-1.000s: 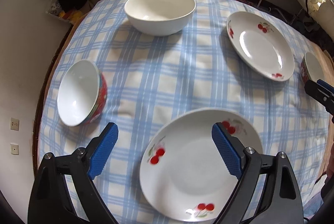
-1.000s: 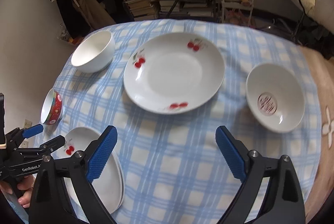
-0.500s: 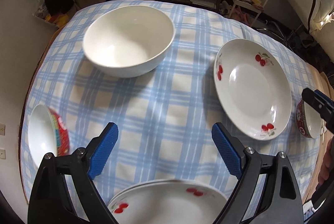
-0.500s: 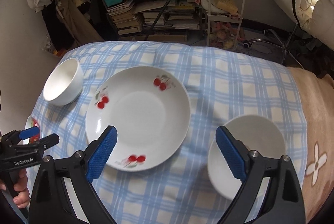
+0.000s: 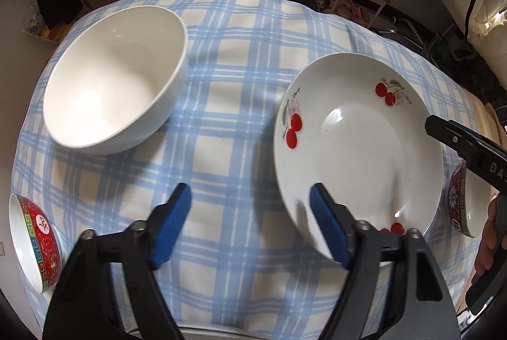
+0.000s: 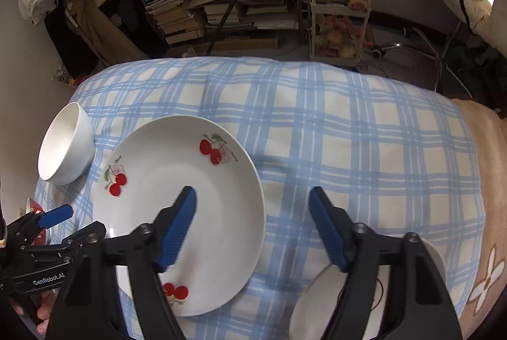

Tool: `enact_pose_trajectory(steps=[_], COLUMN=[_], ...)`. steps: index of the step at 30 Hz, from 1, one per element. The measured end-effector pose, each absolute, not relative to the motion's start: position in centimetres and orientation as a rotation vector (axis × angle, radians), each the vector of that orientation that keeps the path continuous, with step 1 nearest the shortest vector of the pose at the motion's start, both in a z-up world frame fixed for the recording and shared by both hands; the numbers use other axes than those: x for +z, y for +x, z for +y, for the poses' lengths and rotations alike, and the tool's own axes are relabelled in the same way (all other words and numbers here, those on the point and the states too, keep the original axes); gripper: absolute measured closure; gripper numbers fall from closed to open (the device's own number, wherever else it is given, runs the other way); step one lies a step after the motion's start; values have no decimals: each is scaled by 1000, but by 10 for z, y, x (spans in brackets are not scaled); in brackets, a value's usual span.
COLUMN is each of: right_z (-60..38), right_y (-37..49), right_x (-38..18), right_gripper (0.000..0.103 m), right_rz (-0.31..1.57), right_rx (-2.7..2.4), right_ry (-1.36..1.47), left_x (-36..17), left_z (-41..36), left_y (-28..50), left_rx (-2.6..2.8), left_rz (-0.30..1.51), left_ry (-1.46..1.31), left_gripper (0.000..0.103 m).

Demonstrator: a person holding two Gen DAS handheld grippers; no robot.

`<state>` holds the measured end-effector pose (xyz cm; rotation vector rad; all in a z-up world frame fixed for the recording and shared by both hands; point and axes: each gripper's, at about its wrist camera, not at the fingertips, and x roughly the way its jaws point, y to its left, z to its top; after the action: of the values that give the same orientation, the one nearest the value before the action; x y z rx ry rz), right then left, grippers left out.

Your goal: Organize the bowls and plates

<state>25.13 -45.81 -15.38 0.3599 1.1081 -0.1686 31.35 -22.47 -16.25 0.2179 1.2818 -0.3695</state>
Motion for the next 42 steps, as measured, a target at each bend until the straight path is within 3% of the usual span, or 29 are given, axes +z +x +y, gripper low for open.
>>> enact_pose_trajectory(steps=[2, 5, 8, 11, 20, 42], right_z=[-460, -464, -464, -461, -454, -406], right_y=[254, 257, 258, 257, 244, 189], right_x=[-159, -166, -174, -174, -165, -107], right_gripper=[54, 78, 89, 89, 90, 90], right_rz=[1124, 1142, 1156, 1145, 1147, 1089], right_rx=[-169, -155, -120, -116, -103, -68], right_ry=[359, 393, 430, 422, 428, 441], left_x=[-166, -170, -171, -173, -162, -99], left_z=[-224, -222, -224, -231, -237, -177], left_y=[317, 322, 325, 326, 306, 258], left_rx=[-381, -403, -432, -460, -449, -464], left_rz=[1303, 1325, 1328, 1328, 1267, 1234], left_ry=[179, 102, 76, 94, 249, 229], left_gripper=[57, 69, 83, 90, 88, 89])
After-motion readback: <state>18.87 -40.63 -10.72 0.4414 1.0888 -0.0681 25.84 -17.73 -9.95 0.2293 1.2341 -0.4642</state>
